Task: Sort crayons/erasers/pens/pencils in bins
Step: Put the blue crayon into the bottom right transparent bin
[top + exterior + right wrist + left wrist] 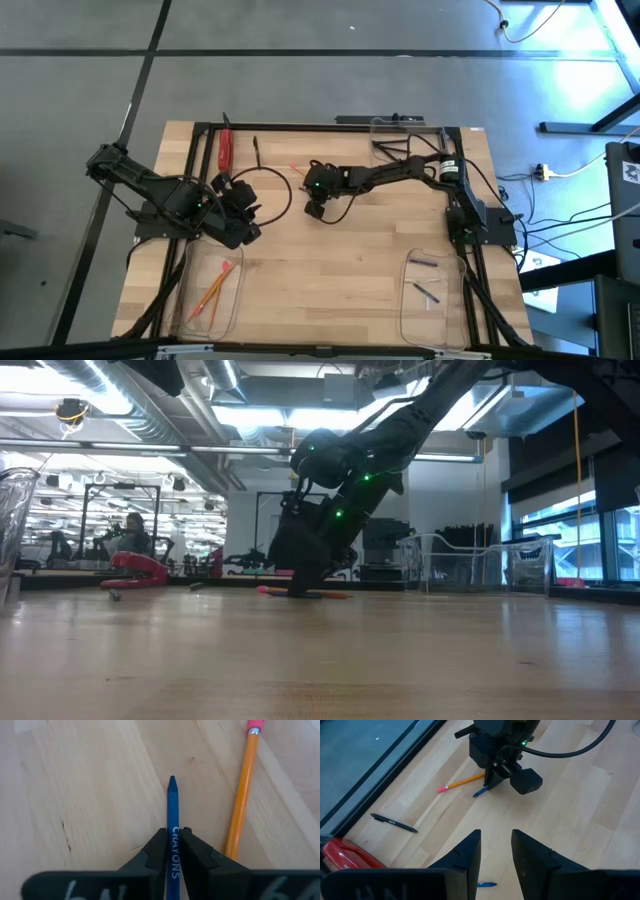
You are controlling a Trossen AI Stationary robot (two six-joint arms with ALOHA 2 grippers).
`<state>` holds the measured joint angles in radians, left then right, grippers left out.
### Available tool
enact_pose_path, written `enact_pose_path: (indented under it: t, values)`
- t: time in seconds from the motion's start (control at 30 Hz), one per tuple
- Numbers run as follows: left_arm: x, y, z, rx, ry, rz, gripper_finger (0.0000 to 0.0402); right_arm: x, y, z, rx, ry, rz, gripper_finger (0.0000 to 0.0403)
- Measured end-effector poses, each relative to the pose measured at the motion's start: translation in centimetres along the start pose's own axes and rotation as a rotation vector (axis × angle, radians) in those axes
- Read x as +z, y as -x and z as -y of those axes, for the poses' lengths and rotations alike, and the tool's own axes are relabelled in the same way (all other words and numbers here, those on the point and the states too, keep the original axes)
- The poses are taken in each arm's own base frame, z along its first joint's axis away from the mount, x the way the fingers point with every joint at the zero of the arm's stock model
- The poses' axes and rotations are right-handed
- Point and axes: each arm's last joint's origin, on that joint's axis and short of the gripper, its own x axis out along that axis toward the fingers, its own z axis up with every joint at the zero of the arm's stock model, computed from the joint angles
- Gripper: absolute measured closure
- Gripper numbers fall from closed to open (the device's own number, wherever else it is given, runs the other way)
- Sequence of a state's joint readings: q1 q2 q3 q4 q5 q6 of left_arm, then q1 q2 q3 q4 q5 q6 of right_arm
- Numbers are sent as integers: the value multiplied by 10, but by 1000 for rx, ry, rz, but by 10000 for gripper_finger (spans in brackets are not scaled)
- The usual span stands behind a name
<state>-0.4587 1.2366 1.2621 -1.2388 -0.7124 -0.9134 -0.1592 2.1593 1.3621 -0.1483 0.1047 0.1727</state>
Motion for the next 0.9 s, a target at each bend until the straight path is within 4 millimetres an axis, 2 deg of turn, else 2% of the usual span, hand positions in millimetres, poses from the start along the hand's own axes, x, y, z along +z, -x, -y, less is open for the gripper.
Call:
enact_pose_path:
  t: [0.23,0.6,0.9]
  values:
    - [0,0,0,0,0,0,300,0,0,1,1,-5,0,349]
    - [0,0,0,0,0,0,300,0,0,1,10,37,-9,300]
    - [0,0,0,0,0,0,300,-4,0,1,53,-12,-63,311]
